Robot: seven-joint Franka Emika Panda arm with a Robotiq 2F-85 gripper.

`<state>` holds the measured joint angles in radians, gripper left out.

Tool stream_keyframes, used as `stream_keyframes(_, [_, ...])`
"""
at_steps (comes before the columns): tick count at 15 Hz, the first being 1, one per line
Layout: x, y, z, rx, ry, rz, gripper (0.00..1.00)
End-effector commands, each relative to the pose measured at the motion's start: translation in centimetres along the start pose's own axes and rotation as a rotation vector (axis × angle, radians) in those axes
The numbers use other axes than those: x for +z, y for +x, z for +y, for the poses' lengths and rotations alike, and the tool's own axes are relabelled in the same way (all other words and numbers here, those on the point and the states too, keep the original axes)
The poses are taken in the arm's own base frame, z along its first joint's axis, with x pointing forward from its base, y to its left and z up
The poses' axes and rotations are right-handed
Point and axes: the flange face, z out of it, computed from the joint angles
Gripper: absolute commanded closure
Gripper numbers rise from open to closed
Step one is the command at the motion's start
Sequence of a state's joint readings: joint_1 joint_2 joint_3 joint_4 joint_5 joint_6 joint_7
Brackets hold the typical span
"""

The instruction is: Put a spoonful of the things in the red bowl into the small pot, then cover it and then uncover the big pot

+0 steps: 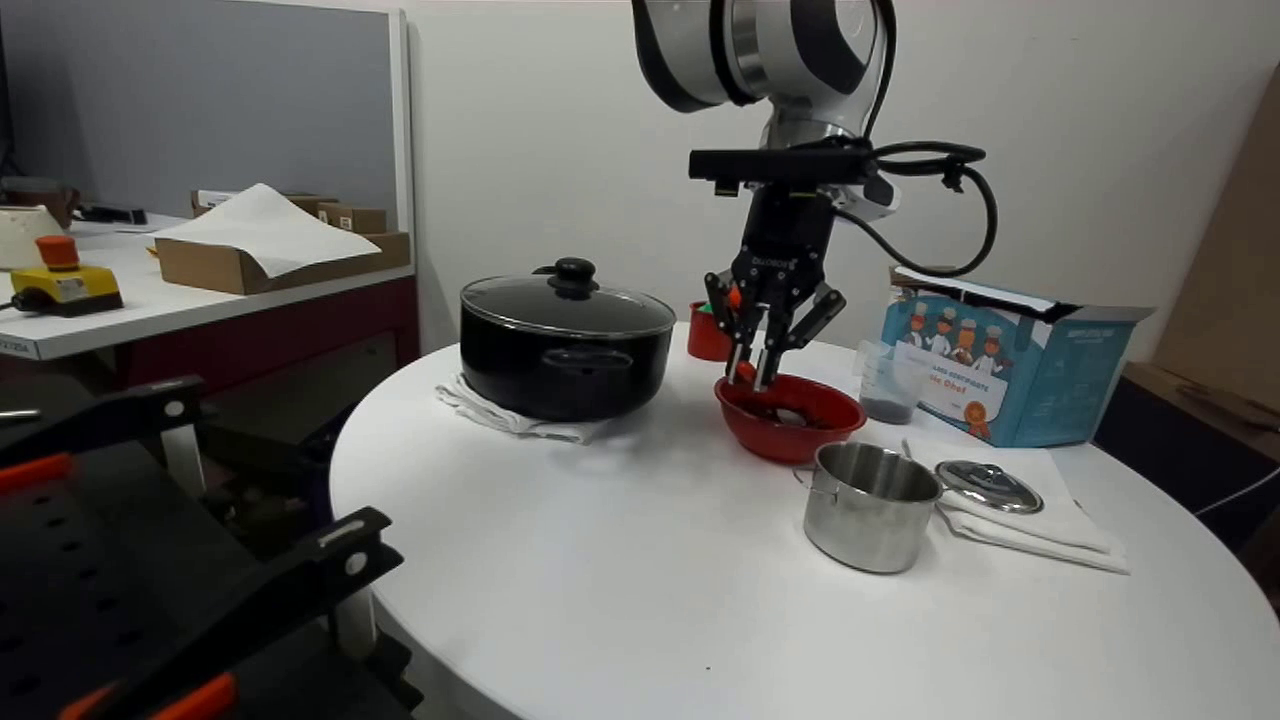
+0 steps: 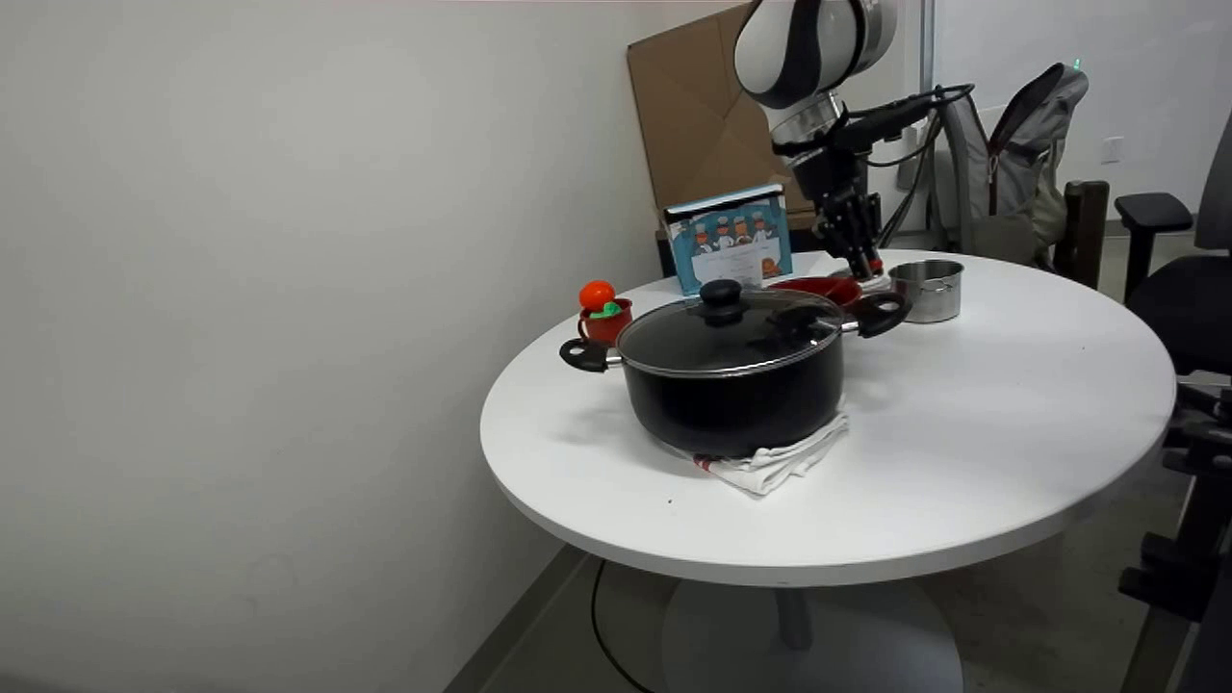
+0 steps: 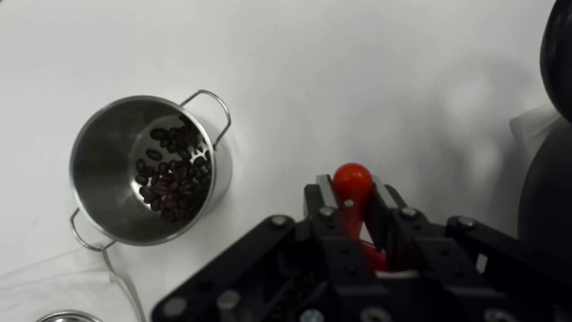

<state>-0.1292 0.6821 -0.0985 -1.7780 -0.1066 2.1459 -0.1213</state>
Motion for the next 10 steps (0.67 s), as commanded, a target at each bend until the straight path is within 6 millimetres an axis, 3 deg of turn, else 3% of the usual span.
stream_keyframes(1, [0.7,1.9,0.3,0.028,-0.03,0.005,0.9])
stream_keyframes(5, [2.0,2.6,0.2,0.032,-0.035,-0.002,0.89])
stream_keyframes(6, [2.3,2.6,0.2,0.033,-0.036,-0.006,0.55])
stream_keyframes(7, [2.5,2.5,0.1,0.03,-0.035,-0.009,0.54])
stream_keyframes(10, [2.5,2.0,-0.2,0.017,-0.024,-0.014,0.33])
